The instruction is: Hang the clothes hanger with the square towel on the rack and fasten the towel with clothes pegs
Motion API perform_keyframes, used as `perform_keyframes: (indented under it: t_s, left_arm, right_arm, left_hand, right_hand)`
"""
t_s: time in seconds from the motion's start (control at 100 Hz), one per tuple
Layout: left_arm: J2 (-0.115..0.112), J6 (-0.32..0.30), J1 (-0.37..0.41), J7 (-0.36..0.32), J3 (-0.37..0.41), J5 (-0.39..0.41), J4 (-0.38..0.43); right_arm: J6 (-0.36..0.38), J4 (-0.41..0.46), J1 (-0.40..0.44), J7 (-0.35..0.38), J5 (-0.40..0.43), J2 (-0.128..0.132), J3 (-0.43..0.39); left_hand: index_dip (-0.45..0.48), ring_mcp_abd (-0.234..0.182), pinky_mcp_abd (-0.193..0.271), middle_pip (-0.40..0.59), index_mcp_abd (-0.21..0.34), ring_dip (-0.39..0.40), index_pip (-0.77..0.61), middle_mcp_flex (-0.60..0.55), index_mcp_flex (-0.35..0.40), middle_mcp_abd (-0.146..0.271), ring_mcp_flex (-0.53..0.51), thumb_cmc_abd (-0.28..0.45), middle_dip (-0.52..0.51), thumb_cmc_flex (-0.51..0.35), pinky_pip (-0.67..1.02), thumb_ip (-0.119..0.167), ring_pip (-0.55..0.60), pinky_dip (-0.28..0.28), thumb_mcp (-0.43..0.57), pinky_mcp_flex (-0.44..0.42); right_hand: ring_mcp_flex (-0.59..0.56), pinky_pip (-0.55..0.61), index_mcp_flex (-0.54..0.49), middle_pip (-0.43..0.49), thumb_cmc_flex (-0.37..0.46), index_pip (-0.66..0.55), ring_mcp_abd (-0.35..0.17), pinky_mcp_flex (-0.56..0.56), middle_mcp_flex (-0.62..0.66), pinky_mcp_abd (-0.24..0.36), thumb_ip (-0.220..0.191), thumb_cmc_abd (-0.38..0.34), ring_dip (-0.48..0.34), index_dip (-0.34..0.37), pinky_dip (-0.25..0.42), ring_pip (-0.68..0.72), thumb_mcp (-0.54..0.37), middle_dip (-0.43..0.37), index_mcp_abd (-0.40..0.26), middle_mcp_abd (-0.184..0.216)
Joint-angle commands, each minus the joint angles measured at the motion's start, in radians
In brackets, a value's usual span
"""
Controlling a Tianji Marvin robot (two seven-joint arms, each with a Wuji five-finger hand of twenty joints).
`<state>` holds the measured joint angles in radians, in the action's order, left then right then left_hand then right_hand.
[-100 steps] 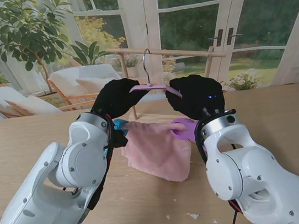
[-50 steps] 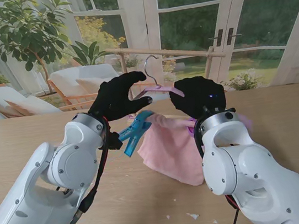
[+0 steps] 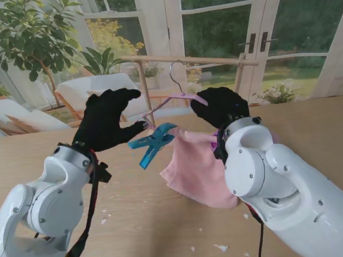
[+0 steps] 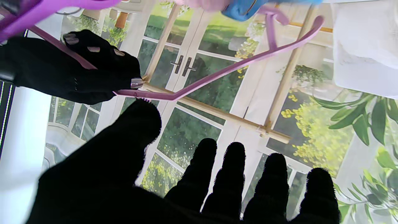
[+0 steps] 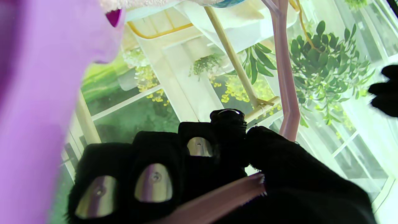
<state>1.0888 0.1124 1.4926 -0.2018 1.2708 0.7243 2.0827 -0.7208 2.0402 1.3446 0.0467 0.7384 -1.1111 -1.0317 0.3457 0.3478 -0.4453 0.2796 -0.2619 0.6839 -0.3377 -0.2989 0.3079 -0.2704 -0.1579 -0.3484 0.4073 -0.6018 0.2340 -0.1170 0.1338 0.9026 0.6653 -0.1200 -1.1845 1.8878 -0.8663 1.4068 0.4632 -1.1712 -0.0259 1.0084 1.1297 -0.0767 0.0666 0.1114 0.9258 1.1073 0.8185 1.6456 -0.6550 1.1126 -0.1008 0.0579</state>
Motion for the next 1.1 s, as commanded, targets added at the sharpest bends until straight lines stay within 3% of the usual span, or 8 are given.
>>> perform_keyframes:
  t_s: [0.0, 0.17, 0.3, 0.43, 0.73, 1.09]
  left_arm:
    - [-0.009, -0.004, 0.04, 0.016, 0.016, 0.002, 0.0]
    - [-0.008, -0.081, 0.124, 0.066, 0.084, 0.044, -0.007]
    - [-0.007, -0.116, 0.17, 0.087, 0.115, 0.063, -0.008]
    - [-0.006, -0.145, 0.205, 0.108, 0.133, 0.077, -0.01]
    - [-0.007, -0.175, 0.231, 0.116, 0.154, 0.09, -0.011]
    - [-0.008, -0.178, 0.24, 0.12, 0.156, 0.101, -0.024]
  right_arm:
    - [0.005, -0.019, -0.016, 0.01, -0.015, -0.021, -0.004]
    - [0.007, -0.084, -0.063, -0.031, -0.124, -0.043, -0.002]
    - [0.014, -0.136, -0.099, -0.069, -0.203, -0.063, -0.002]
    - [0.011, -0.181, -0.135, -0.092, -0.294, -0.082, -0.007]
    - [-0.003, -0.292, -0.21, -0.131, -0.402, -0.115, 0.004]
    - [-0.058, -0.358, -0.257, -0.159, -0.519, -0.15, 0.005]
  left_hand:
    - [-0.016, -0.02, 0.036, -0.022, 0.014, 0.001, 0.032, 0.024, 0.022, 0.007, 0.042, 0.034, -0.012, -0.003, -0.038, 0.027, -0.025, -0.003, -0.014, -0.025]
    - [-0.024, -0.026, 0.04, -0.031, 0.022, -0.005, 0.048, 0.024, 0.032, 0.01, 0.051, 0.035, -0.017, -0.006, -0.052, 0.027, -0.028, -0.023, -0.017, -0.023]
    - [-0.03, -0.031, 0.047, -0.043, 0.026, -0.018, 0.063, 0.026, 0.036, 0.011, 0.061, 0.039, -0.024, -0.008, -0.078, 0.028, -0.032, -0.075, -0.023, -0.012]
    - [-0.031, -0.033, 0.045, -0.041, 0.026, -0.021, 0.065, 0.023, 0.037, 0.011, 0.061, 0.045, -0.023, -0.008, -0.08, 0.029, -0.031, -0.087, -0.024, -0.012]
    - [-0.029, -0.034, 0.044, -0.039, 0.025, -0.024, 0.062, 0.02, 0.043, 0.009, 0.064, 0.048, -0.02, -0.004, -0.083, 0.029, -0.03, -0.109, -0.026, -0.011]
    - [-0.026, -0.036, 0.046, -0.029, 0.027, -0.025, 0.059, 0.0, 0.051, -0.004, 0.063, 0.049, -0.014, -0.002, -0.082, 0.03, -0.029, -0.128, -0.027, -0.01]
  right_hand:
    - [-0.032, 0.182, -0.011, 0.054, -0.013, -0.026, 0.001, 0.027, 0.013, 0.081, -0.036, -0.056, -0.003, 0.025, -0.009, 0.069, 0.002, 0.018, 0.006, -0.014]
    - [-0.031, 0.181, -0.013, 0.057, -0.015, -0.028, 0.002, 0.023, 0.013, 0.077, -0.034, -0.055, -0.002, 0.024, -0.008, 0.068, 0.001, 0.017, 0.004, -0.017]
    - [-0.03, 0.181, -0.015, 0.059, -0.018, -0.029, 0.005, 0.019, 0.012, 0.073, -0.032, -0.052, -0.001, 0.023, -0.006, 0.068, -0.002, 0.016, 0.005, -0.021]
    - [-0.024, 0.179, -0.015, 0.061, -0.017, -0.029, 0.016, 0.009, 0.008, 0.065, -0.03, -0.05, 0.003, 0.022, -0.001, 0.068, -0.003, 0.016, 0.009, -0.03]
    - [-0.022, 0.175, -0.02, 0.065, -0.018, -0.029, 0.027, 0.003, 0.008, 0.055, -0.027, -0.044, 0.01, 0.02, 0.012, 0.068, -0.008, 0.013, 0.014, -0.037]
    - [-0.018, 0.172, -0.02, 0.067, -0.016, -0.029, 0.035, -0.001, 0.005, 0.05, -0.025, -0.045, 0.014, 0.018, 0.022, 0.066, -0.006, 0.01, 0.018, -0.043]
